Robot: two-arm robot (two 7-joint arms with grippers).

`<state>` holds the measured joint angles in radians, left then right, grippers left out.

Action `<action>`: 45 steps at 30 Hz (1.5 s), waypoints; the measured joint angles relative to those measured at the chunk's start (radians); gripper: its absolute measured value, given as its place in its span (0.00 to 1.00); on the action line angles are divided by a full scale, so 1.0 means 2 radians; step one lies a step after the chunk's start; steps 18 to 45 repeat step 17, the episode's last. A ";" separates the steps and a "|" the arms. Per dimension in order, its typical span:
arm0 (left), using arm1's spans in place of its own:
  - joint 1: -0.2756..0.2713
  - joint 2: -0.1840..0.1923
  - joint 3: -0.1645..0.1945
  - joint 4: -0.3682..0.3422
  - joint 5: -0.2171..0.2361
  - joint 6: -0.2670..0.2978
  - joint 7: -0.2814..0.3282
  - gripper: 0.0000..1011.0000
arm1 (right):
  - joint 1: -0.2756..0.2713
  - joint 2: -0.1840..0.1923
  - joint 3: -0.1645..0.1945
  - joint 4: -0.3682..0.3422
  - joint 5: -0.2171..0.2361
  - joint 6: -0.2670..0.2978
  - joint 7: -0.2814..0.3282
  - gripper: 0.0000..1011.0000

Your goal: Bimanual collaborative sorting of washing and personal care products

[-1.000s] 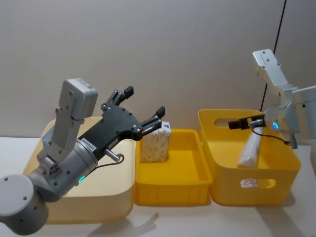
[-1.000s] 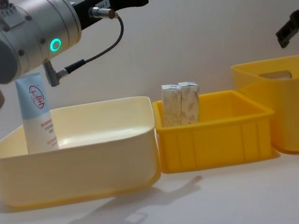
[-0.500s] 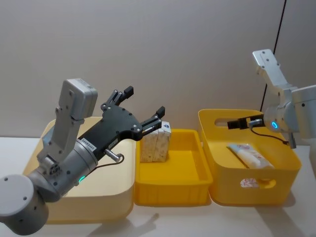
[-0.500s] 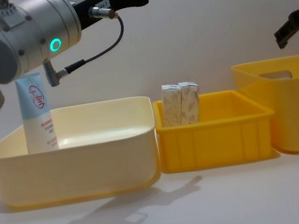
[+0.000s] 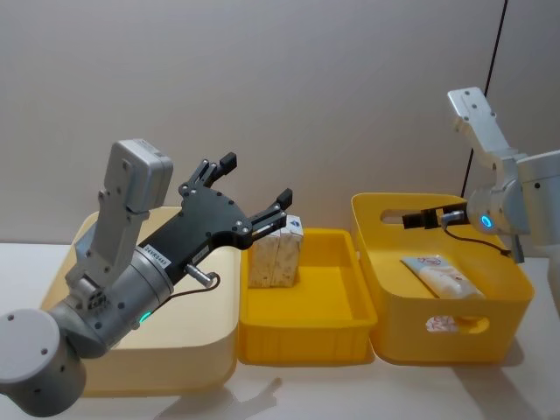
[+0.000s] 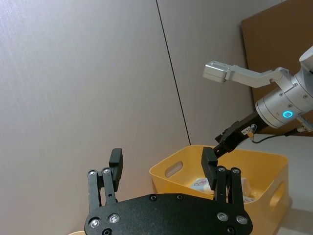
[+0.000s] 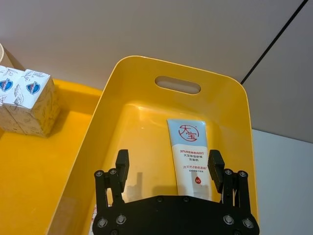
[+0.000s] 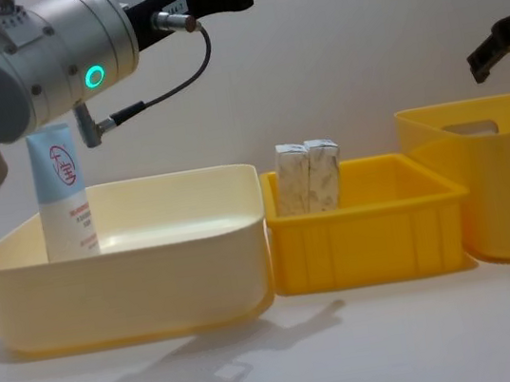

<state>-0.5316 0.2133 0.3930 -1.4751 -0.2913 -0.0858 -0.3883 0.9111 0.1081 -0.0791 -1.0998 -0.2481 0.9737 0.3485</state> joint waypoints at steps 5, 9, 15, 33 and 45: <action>0.000 0.000 0.000 0.000 0.000 0.000 0.000 0.99 | 0.000 0.000 0.000 0.000 0.000 0.000 0.000 0.99; 0.000 0.000 0.000 0.000 0.000 0.000 0.000 0.99 | 0.000 0.000 0.000 0.000 0.000 0.000 0.000 0.99; 0.000 0.000 0.000 0.000 0.000 0.000 0.000 0.99 | 0.000 0.000 0.001 0.001 0.000 0.000 0.000 0.99; 0.000 0.000 0.000 0.000 0.000 0.000 0.000 0.99 | 0.000 0.000 0.001 0.001 0.000 0.000 0.000 0.99; 0.000 0.000 0.000 0.000 0.000 0.000 0.000 0.99 | 0.000 0.000 0.001 0.001 0.000 0.000 0.000 0.99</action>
